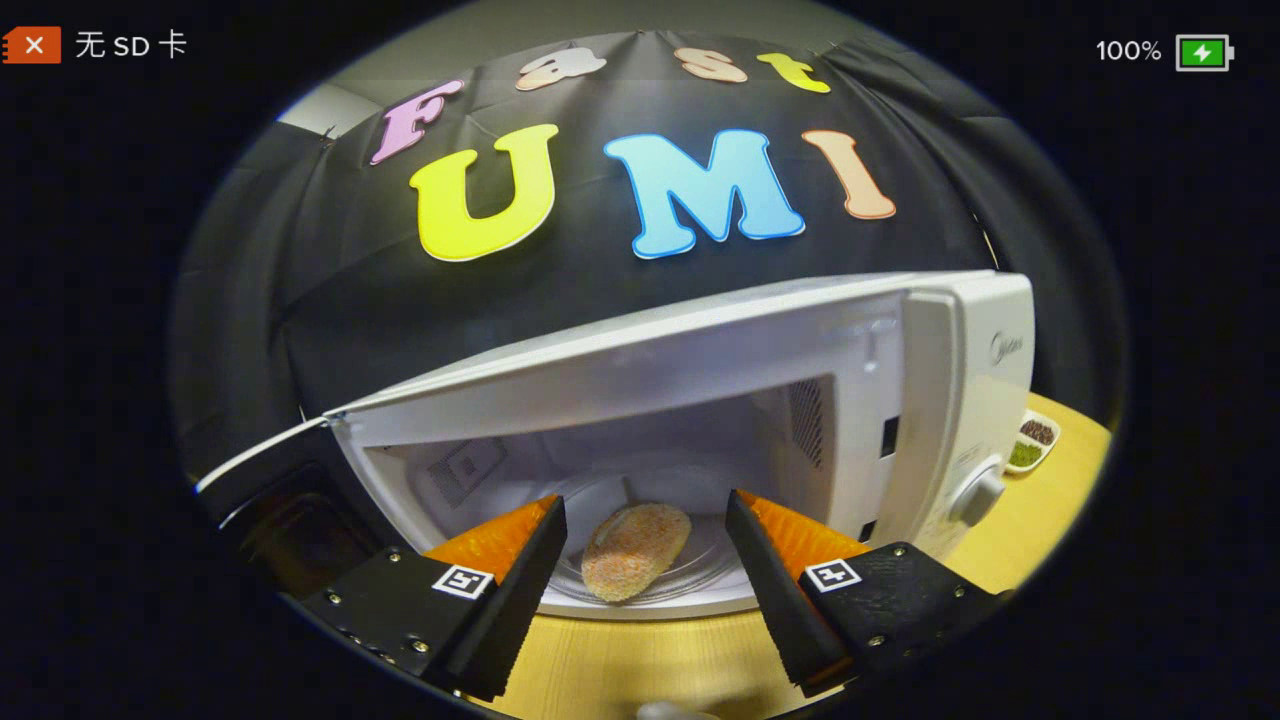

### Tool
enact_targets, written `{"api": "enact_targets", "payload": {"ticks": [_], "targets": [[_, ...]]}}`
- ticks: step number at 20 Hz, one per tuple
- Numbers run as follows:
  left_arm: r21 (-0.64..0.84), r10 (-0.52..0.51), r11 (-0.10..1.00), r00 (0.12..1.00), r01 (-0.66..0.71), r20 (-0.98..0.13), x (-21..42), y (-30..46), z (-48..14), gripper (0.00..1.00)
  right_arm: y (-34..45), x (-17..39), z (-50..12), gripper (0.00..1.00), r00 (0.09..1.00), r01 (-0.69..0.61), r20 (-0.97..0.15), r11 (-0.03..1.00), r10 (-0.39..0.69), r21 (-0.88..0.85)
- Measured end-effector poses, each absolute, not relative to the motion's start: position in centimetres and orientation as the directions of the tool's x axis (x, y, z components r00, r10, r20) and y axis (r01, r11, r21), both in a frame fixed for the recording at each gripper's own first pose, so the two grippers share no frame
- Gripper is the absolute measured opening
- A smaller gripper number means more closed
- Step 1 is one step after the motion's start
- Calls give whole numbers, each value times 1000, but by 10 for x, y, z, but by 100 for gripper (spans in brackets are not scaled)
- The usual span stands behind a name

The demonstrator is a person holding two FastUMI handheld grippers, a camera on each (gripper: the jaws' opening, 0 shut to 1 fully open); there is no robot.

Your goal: Open the microwave oven with the left hand, put the food in, and close the microwave oven.

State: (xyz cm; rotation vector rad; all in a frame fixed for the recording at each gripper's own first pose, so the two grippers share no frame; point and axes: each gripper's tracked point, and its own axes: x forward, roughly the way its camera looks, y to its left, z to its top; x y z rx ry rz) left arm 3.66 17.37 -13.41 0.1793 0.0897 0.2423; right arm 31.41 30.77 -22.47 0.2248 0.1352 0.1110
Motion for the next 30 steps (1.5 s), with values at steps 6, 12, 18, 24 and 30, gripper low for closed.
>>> {"api": "enact_targets", "payload": {"ticks": [6,12,18,24,30], "targets": [[149,215,967,976,-207,-40,39,164,-120,100,255,233,-137,98,985,-172,-20,983,173,60],[163,211,965,977,-207,-11,39,175,-112,100,191,152,-74,93,979,-204,-32,978,203,-50],[242,303,926,953,-290,-17,35,238,-139,100,137,93,-32,98,980,-196,-54,980,194,-36],[177,387,915,914,-363,-124,18,288,-219,100,113,70,-6,97,986,-161,-41,987,160,-15],[190,399,912,893,-363,-207,15,294,-281,100,117,65,-6,98,982,-183,-53,983,182,-25]]}}
